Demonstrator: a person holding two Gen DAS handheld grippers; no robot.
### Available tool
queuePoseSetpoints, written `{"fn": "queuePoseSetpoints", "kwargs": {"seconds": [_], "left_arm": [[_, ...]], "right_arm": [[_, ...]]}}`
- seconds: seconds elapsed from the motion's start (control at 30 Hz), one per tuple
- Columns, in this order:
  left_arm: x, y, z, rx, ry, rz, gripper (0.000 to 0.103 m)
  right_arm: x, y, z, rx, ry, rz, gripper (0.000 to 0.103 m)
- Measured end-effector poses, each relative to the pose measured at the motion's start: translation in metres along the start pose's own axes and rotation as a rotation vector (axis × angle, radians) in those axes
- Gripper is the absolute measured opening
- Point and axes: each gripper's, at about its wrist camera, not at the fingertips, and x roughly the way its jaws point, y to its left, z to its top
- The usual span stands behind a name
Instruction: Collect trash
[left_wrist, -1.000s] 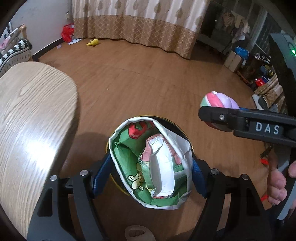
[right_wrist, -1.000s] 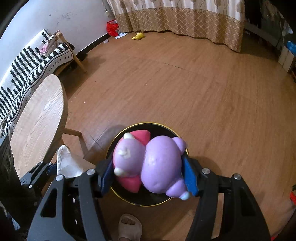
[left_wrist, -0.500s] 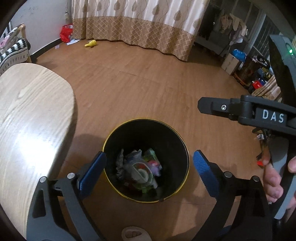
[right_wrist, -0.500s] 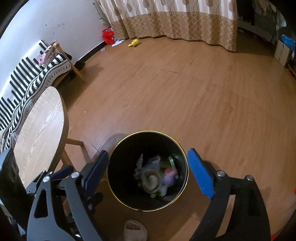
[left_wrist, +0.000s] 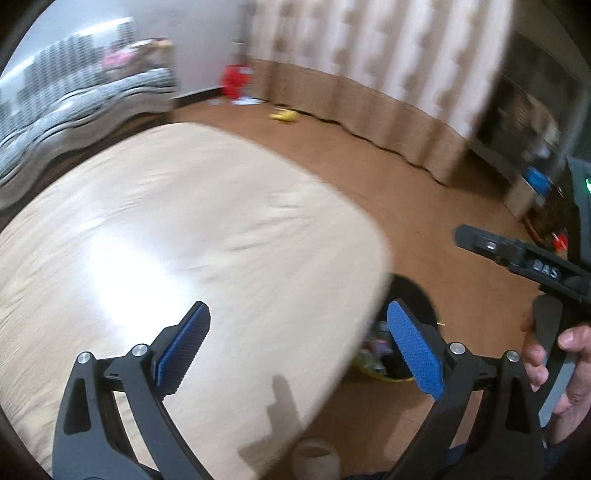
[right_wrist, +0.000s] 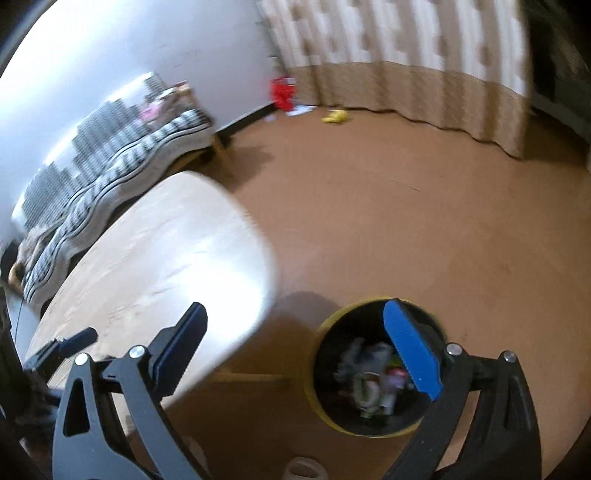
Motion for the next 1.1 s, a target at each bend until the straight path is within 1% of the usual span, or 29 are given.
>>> {"fn": "queuePoseSetpoints", "kwargs": {"seconds": [0.03,0.07,0.1,0.13,0.17,0.3,0.37,0.53,0.57,0.6,0.7,0.8,0.9,1.1], "left_arm": [[-0.013,0.025,-0.005,-0.031,-0.01,0.048,0.094],[-0.021,0.037,-0.009,-0.044,-0.017,0.075,0.094],[-0.036,0.061,-0.016,-0.07,-0.028,0.126,0.094],[-0.048,0.079,-0.022,-0.091,-0.036,0.159,0.094],[-0.063,0.103,-0.031,-0.123,-0.046,0.2,0.094],[-0.113,0.176,-0.064,-0.235,-0.068,0.319,0.094],[-0.136,0.207,-0.086,-0.293,-0.074,0.373,0.094],[-0.181,0.265,-0.125,-0.405,-0.077,0.506,0.094],[-0.188,0.272,-0.131,-0.427,-0.08,0.516,0.094],[-0.198,0.286,-0.141,-0.471,-0.088,0.524,0.094],[-0.216,0.308,-0.161,-0.539,-0.107,0.544,0.094],[-0.226,0.318,-0.168,-0.54,-0.112,0.578,0.094],[-0.232,0.324,-0.179,-0.531,-0.108,0.599,0.094],[-0.233,0.332,-0.181,-0.532,-0.113,0.61,0.094]], "right_arm": [[0.004,0.019,0.0,-0.028,0.006,0.019,0.093],[0.007,0.038,0.0,-0.054,0.012,0.038,0.093],[0.01,0.055,-0.001,-0.079,0.019,0.053,0.093],[0.015,0.082,-0.003,-0.121,0.029,0.074,0.093],[0.018,0.105,-0.005,-0.155,0.034,0.093,0.093],[0.026,0.191,-0.02,-0.288,0.055,0.159,0.093],[0.031,0.24,-0.034,-0.357,0.072,0.196,0.093],[0.037,0.339,-0.071,-0.501,0.094,0.281,0.093],[0.038,0.351,-0.078,-0.516,0.1,0.294,0.093],[0.04,0.369,-0.087,-0.542,0.111,0.314,0.093],[0.04,0.403,-0.109,-0.605,0.12,0.342,0.093],[0.043,0.43,-0.124,-0.659,0.123,0.356,0.093],[0.045,0.444,-0.131,-0.673,0.13,0.359,0.093],[0.051,0.451,-0.135,-0.677,0.134,0.358,0.093]]}}
